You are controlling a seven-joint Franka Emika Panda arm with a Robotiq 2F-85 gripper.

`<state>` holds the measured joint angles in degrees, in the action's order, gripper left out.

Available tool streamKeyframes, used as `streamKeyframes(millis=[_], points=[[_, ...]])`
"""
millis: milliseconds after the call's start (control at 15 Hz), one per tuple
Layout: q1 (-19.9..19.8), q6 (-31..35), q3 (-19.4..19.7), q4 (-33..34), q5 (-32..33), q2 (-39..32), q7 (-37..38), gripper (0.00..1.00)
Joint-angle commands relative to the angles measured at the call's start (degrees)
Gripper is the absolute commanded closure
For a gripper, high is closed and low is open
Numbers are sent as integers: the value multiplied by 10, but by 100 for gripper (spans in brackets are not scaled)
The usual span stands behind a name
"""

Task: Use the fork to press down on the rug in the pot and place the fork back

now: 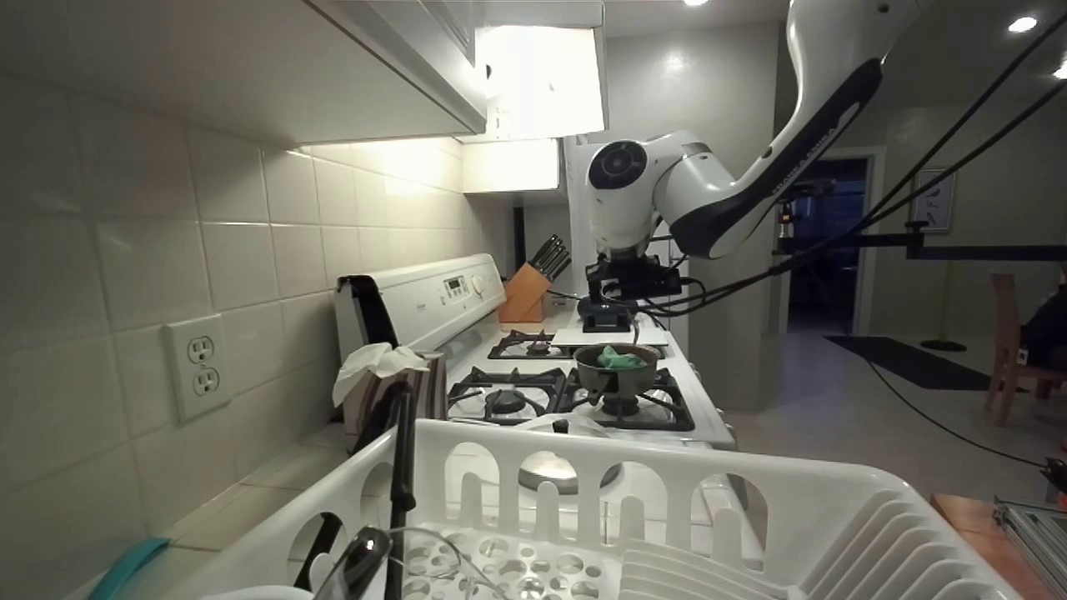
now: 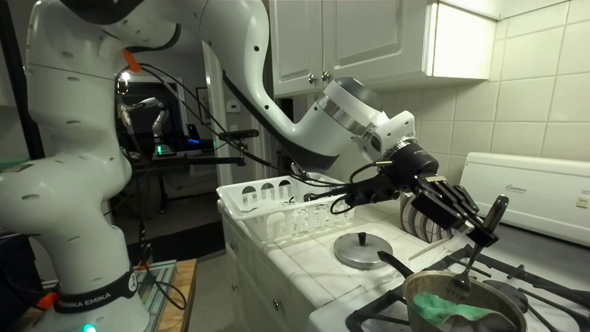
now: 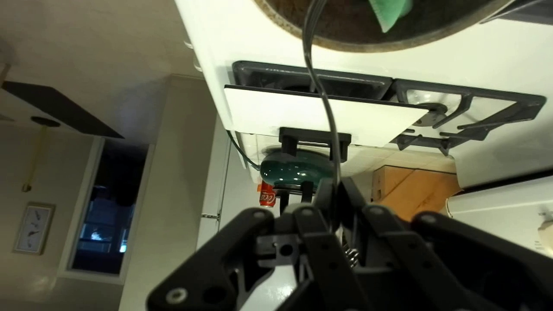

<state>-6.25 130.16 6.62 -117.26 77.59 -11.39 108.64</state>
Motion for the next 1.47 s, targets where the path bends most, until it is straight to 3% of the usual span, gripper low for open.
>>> streamKeyframes(millis=[0, 267, 933, 1267, 1400], points=[[4, -22, -8, -19, -30, 18, -30, 98], [-1, 9, -3, 10, 11, -19, 16, 98], [-16, 89, 6, 61, 0, -101, 6, 98], [-1, 69, 5, 36, 8, -61, 17, 98], [6, 77, 6, 28, 38, -46, 35, 98]])
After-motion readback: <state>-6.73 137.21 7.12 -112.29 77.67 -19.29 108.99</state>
